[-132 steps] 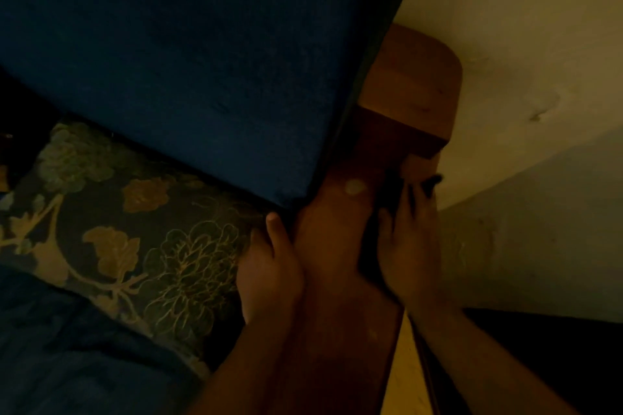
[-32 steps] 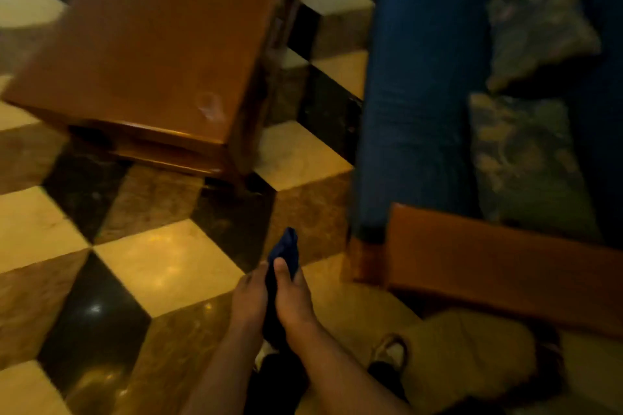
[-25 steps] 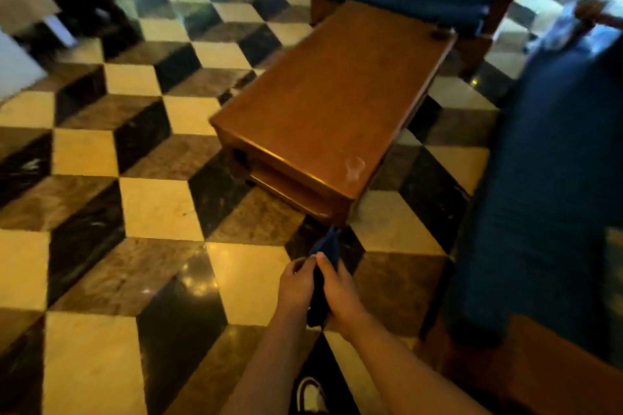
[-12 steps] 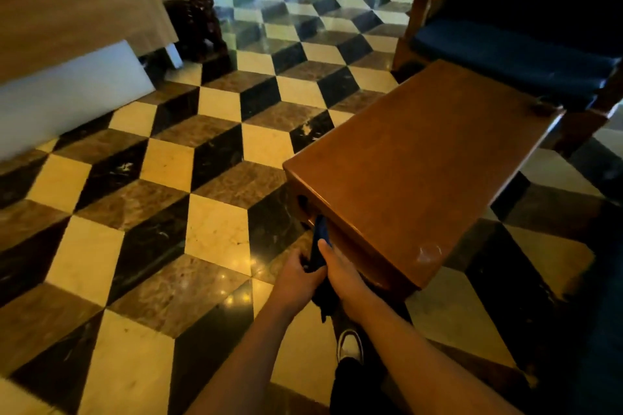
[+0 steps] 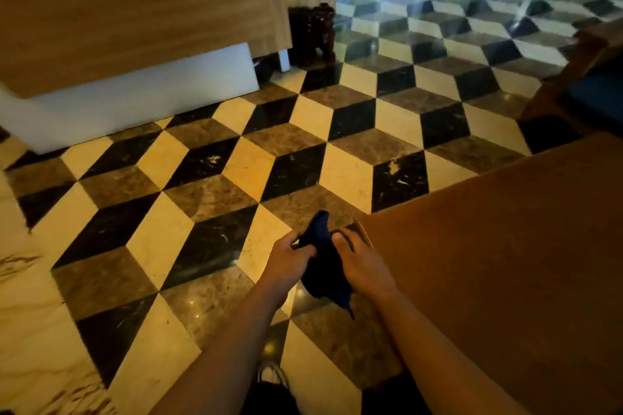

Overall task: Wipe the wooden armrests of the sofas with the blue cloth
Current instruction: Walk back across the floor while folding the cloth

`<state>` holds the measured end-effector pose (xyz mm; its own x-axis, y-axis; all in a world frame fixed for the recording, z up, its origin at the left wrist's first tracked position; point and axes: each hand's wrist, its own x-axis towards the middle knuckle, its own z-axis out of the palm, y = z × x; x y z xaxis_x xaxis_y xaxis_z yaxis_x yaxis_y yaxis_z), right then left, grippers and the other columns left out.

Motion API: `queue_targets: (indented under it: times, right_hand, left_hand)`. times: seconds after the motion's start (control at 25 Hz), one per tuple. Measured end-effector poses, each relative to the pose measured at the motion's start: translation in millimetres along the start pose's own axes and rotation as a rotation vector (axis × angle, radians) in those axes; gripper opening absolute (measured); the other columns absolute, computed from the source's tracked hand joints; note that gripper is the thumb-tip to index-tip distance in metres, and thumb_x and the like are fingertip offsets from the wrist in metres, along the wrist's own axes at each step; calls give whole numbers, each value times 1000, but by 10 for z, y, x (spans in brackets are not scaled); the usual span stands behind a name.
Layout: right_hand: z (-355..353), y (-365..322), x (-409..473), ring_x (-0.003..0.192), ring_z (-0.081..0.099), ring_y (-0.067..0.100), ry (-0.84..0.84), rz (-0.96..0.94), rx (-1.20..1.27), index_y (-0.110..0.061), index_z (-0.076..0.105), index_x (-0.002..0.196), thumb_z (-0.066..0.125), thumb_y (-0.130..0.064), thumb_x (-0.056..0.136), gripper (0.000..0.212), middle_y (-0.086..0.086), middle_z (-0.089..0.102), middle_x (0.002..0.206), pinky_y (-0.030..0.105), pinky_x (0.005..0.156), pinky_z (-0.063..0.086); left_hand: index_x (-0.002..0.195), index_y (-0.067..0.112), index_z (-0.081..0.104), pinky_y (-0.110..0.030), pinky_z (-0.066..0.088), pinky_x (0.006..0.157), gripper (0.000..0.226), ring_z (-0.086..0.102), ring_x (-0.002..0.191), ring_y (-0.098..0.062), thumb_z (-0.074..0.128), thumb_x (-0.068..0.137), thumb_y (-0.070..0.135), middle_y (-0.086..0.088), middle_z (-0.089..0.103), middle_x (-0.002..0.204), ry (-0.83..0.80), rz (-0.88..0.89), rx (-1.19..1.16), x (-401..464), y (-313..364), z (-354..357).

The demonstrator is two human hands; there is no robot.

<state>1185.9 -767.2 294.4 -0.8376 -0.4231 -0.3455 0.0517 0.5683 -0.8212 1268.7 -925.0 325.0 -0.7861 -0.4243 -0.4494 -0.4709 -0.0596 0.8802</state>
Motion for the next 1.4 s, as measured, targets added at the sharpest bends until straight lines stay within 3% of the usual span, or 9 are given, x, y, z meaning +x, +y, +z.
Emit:
queue_targets:
  times: [0.2, 0.36, 0.56, 0.64, 0.88, 1.0, 1.12, 1.24, 1.4]
  right_hand:
    - [137, -667, 1696, 115, 59, 7, -213, -62, 192, -43, 65, 124, 56, -35, 99, 27, -6, 63, 135, 25, 88, 45]
    - [225, -1253, 2805, 119, 64, 25, -389, 23, 384, -16, 72, 117, 66, -17, 74, 44, 4, 71, 122, 41, 102, 48]
    - [-161, -1768, 3770, 73, 66, 2, -139, 12, 292, -20, 64, 94, 73, -12, 90, 12, -10, 70, 73, 24, 71, 52]
    - [-404, -1804, 4123, 78, 71, 9, -26, 31, 280, -19, 63, 94, 73, -10, 95, 14, 1, 75, 81, 25, 70, 56]
    - [-1453, -1701, 5432, 90, 72, -3, 172, -155, 76, -36, 64, 104, 69, -30, 101, 9, -13, 76, 92, 17, 73, 57]
    - [-2139, -1699, 6085, 96, 70, 2, 222, -228, 88, -47, 58, 105, 62, -32, 105, 15, -14, 72, 100, 32, 84, 58]
    - [-2789, -1685, 6435, 100, 71, 11, 257, -254, 120, -36, 59, 116, 58, -33, 107, 9, -4, 73, 106, 35, 84, 58]
    - [-3561, -1464, 6620, 95, 74, 9, 397, -180, 200, -42, 56, 113, 63, -39, 104, 12, -6, 76, 101, 33, 78, 60]
    - [-4467, -791, 6671, 97, 73, 1, 563, 17, 208, -40, 59, 115, 86, -41, 84, 41, -10, 75, 107, 25, 81, 62]
  left_hand:
    - [101, 15, 76, -36, 48, 71, 37, 64, 85, -26, 58, 70, 5, -11, 70, 93, -194, 6, -299, 1392, 483, -708]
    - [126, 9, 68, -38, 56, 79, 57, 68, 101, -30, 59, 69, 8, -16, 71, 114, -489, -28, -440, 2602, 917, -1251]
    - [99, 10, 64, -48, 52, 83, 16, 64, 94, -32, 70, 85, 11, -18, 66, 100, -363, -60, -103, 3847, 1625, -1238]
    - [94, 6, 61, -48, 52, 80, 24, 65, 87, -28, 77, 85, 22, -19, 68, 94, -345, 65, 174, 4346, 1921, -1087]
    - [82, -1, 60, -52, 49, 69, 35, 61, 69, -30, 67, 95, 30, -19, 67, 79, -445, 330, 561, 5736, 2931, -280]
    - [101, 20, 70, -45, 55, 81, 10, 71, 85, -16, 70, 93, 25, -7, 76, 95, -509, 424, 574, 6341, 3556, 323]
    - [113, 26, 68, -29, 58, 83, 36, 73, 97, -15, 83, 81, 17, 2, 77, 105, -601, 434, 534, 6778, 4162, 978]
    - [104, 13, 72, -26, 57, 65, 29, 73, 79, -16, 85, 78, 12, 5, 78, 85, -695, 525, 618, 7233, 4651, 1899]
    - [100, 17, 69, -39, 55, 75, 23, 71, 86, -21, 82, 83, 23, -6, 74, 93, -896, 691, 669, 7660, 5079, 3403]
